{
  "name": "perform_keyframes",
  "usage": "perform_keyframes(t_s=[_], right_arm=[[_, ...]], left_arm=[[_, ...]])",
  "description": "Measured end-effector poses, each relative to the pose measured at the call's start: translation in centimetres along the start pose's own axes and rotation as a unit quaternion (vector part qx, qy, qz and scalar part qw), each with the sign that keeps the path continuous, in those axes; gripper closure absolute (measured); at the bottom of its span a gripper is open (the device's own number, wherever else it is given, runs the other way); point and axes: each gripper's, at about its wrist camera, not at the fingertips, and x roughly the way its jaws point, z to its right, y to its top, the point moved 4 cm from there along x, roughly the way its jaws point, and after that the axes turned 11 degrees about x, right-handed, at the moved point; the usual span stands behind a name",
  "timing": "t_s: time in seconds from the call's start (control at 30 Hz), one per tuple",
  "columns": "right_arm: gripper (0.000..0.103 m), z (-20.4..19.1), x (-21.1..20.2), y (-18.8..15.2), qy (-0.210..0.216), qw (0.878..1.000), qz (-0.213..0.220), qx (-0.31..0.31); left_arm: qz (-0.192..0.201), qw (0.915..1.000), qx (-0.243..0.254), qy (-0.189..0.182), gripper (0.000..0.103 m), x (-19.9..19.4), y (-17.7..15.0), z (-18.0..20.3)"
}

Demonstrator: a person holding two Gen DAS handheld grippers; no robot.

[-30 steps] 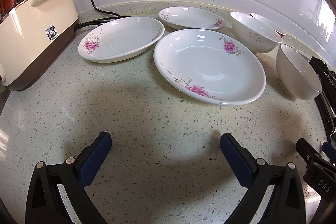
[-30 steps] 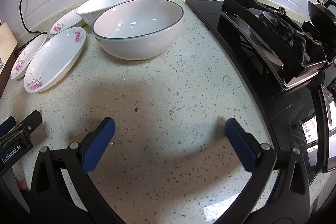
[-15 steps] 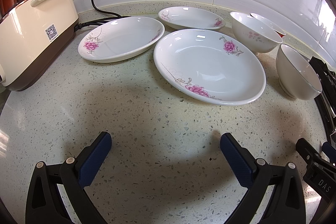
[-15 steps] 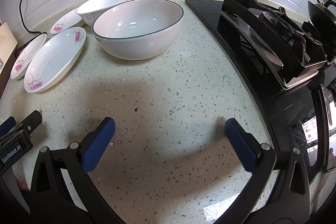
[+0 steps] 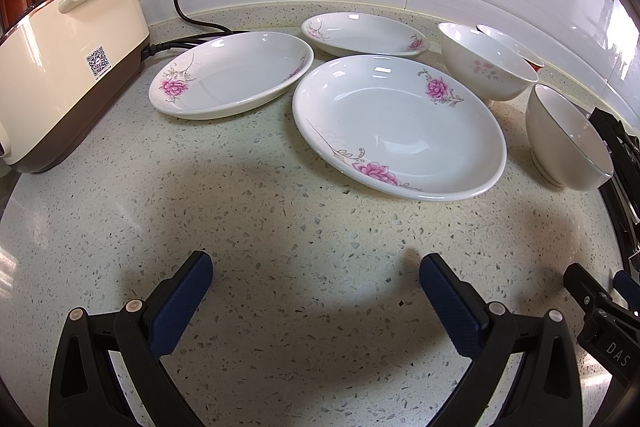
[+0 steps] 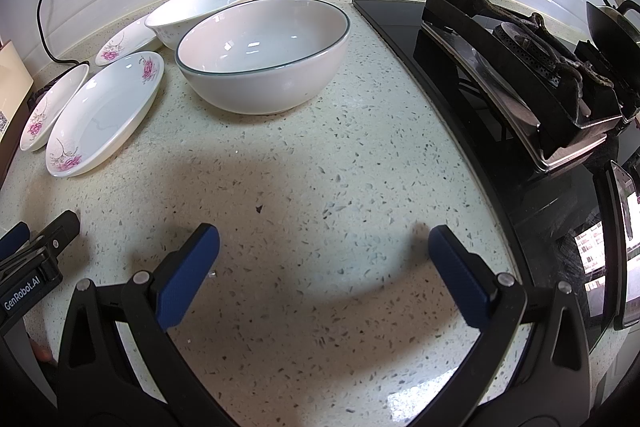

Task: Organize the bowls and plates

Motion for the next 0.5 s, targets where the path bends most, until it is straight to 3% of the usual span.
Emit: perform_keyframes(t_s=[0.5], right_arm=[[0.000,0.08,-0.03,0.01,-0.001,1.000,0.000,0.001]], left_arm=[[0.000,1.0000,0.000,0.000,0.000,0.00,0.00,0.00]])
